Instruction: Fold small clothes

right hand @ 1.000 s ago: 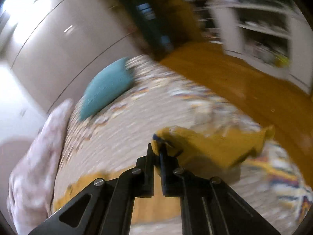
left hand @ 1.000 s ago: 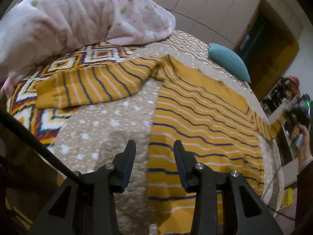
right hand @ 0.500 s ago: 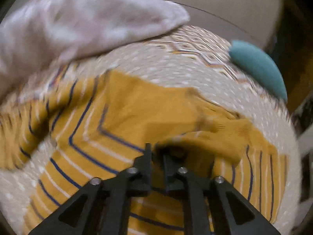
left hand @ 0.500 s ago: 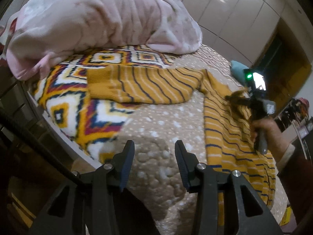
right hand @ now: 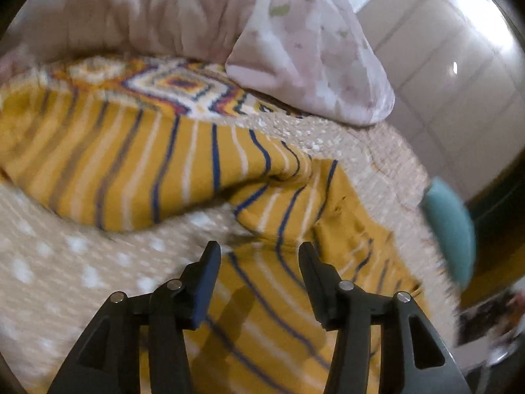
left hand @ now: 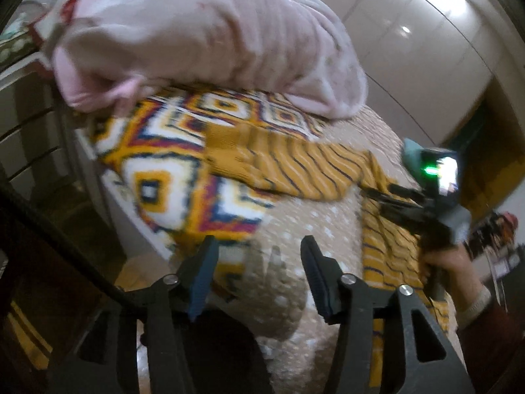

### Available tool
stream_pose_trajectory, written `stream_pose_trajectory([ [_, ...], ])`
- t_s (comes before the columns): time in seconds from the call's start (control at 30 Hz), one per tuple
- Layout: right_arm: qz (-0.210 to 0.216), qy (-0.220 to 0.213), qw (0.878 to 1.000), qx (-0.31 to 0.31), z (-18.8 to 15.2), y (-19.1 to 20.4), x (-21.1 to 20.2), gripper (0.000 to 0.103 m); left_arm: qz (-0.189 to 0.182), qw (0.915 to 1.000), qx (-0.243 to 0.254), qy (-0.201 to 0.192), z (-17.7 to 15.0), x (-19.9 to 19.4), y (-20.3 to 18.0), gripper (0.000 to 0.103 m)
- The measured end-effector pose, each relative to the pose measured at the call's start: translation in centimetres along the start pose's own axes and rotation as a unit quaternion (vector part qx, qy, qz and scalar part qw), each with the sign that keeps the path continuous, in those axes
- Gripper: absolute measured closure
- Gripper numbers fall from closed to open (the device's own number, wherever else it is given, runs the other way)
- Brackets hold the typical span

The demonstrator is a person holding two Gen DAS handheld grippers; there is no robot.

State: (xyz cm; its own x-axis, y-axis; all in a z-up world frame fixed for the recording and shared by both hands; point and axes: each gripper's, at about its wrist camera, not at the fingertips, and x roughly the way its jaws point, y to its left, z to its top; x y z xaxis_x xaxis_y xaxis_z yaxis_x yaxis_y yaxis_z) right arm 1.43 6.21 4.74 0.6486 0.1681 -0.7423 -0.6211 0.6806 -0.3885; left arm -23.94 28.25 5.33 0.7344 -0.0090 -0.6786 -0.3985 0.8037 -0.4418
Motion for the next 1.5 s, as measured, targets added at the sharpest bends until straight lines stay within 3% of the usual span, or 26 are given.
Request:
stream_pose_trajectory([
  [0.13,0.083,-0.030,0.996,0.007,1.4,4.0,-3.5,0.049,0.021,0.9995,-0.015,-0.017,0.5,-1.0,1.8,0.051],
  [0.33,0.176,-0.059,0.979,-0.080,3.8,14.0,-6.1,0.046,0.039,0.9985,-0.033,-0.021,0.4,-1.4,4.1,0.051],
  [0.43,0.184,-0.067,0.973,-0.122,4.5,18.9,-5.7,0.046,0.042,0.9983,-0.037,-0.017,0.3,-1.2,4.6,0.051],
  [0.57,0.161,-0.060,0.973,-0.154,5.4,23.0,-3.2,0.046,0.045,0.9982,-0.038,-0.013,0.1,-1.0,4.8,0.051],
  [0.63,0.160,-0.062,0.974,-0.148,5.9,23.4,-2.7,0.058,0.043,0.9984,-0.036,-0.014,0.1,-1.0,4.6,0.051],
  [0.67,0.165,-0.052,0.976,-0.134,6.3,22.9,-2.6,0.095,0.042,0.9984,-0.034,-0.013,0.1,-1.1,4.4,0.051],
  [0.8,0.167,-0.072,0.983,-0.039,7.5,17.4,-4.3,0.098,0.033,0.9992,-0.020,-0.014,0.3,-1.4,3.1,0.051],
  [0.93,0.137,-0.096,0.982,0.089,6.4,6.1,-6.5,0.098,0.019,0.9996,0.010,-0.016,0.4,-1.5,0.6,0.051],
  [1.03,0.096,-0.095,0.973,0.186,3.5,-3.5,-7.1,0.098,0.008,0.9993,0.034,-0.014,0.2,-1.4,-1.6,0.050],
  [1.1,0.063,-0.082,0.961,0.256,0.3,-10.2,-6.8,0.098,0.000,0.9990,0.044,-0.009,0.0,-1.3,-2.8,0.048],
  [1.23,-0.006,-0.031,0.919,0.393,-8.7,-22.1,-4.9,0.098,-0.009,0.9979,0.064,0.008,-0.6,-0.2,-5.1,0.046],
  [1.3,-0.040,0.017,0.905,0.423,-12.7,-25.5,-2.8,0.096,-0.013,0.9971,0.072,0.019,-0.7,0.6,-6.0,0.046],
  [1.37,-0.072,0.098,0.893,0.433,-16.5,-27.8,0.0,0.094,-0.020,0.9961,0.080,0.030,-0.8,1.3,-7.2,0.046],
  [1.4,-0.074,0.115,0.887,0.442,-18.1,-28.5,0.5,0.088,-0.023,0.9956,0.084,0.034,-0.9,1.5,-7.7,0.046],
  [1.47,-0.060,0.096,0.877,0.468,-20.3,-29.1,-0.6,0.084,-0.028,0.9942,0.095,0.042,-1.1,1.9,-8.7,0.046],
  [1.5,-0.054,0.086,0.874,0.476,-21.1,-29.2,-1.4,0.076,-0.029,0.9935,0.100,0.045,-1.2,2.1,-9.2,0.044],
])
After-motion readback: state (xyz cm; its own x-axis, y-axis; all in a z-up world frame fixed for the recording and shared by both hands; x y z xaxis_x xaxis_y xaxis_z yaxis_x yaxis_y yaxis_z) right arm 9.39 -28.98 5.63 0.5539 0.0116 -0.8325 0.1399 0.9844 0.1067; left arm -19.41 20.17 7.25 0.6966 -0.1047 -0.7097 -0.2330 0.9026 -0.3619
